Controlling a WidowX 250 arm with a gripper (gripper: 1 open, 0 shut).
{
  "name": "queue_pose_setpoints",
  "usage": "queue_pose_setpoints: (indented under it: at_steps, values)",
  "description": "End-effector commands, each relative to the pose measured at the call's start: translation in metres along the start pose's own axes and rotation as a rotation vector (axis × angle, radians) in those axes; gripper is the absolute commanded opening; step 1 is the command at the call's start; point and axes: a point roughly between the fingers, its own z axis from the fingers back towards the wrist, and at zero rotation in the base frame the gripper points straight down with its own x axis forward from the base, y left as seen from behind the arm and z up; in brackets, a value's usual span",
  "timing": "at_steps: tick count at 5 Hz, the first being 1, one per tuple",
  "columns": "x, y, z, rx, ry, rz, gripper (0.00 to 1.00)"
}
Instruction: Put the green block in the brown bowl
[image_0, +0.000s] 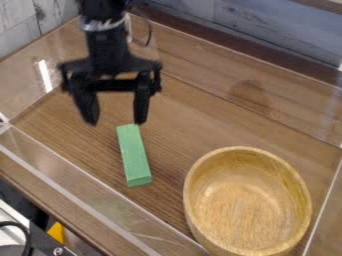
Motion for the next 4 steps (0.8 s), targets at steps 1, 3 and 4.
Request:
queue_pose_setpoints:
  at_steps: [1, 3, 4]
  values:
    - [-0.011, -0.002, -0.015, -0.037, -0.069, 0.166, 1.0]
    - [-0.008, 0.002, -0.044, -0.057, -0.114, 0.204, 1.0]
    - [0.003, -0.004, -0.044, -0.058, -0.122, 0.188, 1.0]
